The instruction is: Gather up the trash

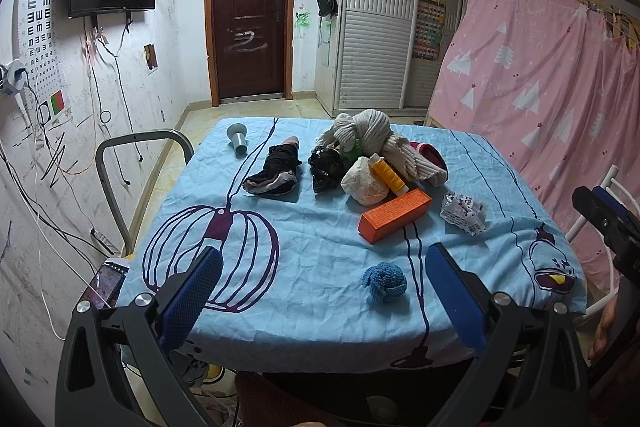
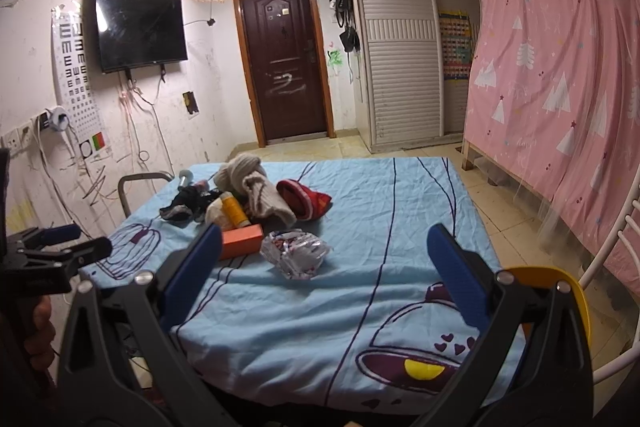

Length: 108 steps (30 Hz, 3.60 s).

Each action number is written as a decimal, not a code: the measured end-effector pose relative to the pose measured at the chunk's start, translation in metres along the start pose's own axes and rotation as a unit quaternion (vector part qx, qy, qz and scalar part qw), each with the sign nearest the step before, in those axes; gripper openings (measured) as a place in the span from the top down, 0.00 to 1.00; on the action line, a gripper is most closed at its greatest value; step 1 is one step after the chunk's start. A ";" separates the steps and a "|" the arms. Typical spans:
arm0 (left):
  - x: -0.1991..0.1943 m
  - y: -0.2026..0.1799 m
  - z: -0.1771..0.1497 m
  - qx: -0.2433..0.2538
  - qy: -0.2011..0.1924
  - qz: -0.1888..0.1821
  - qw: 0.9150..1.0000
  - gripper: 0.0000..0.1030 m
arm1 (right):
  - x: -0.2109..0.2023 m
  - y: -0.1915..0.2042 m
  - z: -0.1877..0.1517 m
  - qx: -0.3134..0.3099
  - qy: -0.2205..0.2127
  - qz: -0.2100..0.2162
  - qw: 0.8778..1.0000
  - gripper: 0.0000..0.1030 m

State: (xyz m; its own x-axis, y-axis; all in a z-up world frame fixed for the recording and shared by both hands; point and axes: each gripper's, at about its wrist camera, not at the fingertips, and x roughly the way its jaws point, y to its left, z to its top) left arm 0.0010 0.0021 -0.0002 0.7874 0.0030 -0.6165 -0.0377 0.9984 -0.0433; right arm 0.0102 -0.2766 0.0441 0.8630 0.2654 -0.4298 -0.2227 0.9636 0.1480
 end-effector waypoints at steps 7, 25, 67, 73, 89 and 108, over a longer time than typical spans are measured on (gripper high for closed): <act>0.001 0.001 0.000 -0.001 0.001 -0.001 1.000 0.10 | 0.001 0.002 0.000 -0.002 0.000 -0.001 1.000 0.05; 0.001 0.001 -0.001 -0.002 0.002 0.000 1.000 0.10 | -0.001 0.003 -0.001 -0.005 -0.001 -0.002 1.000 0.05; 0.012 0.000 -0.005 0.004 0.015 -0.009 1.000 0.10 | 0.010 0.010 -0.007 -0.007 0.011 0.007 1.000 0.05; 0.033 -0.023 -0.016 0.038 0.042 -0.040 0.998 0.10 | 0.034 0.017 -0.021 -0.017 0.042 0.035 0.998 0.05; 0.098 -0.044 -0.028 0.065 0.095 -0.055 0.992 0.39 | 0.099 0.022 -0.023 -0.035 0.107 0.068 0.991 0.05; 0.097 -0.031 -0.024 0.051 0.057 -0.050 0.996 0.82 | 0.143 0.019 -0.025 -0.015 0.166 0.092 0.982 0.66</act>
State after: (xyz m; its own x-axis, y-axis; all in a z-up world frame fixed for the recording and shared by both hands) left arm 0.0634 -0.0296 -0.0778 0.7096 -0.0969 -0.6979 0.1040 0.9941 -0.0323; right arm 0.1182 -0.2199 -0.0372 0.6123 0.4260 -0.6661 -0.3787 0.8975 0.2260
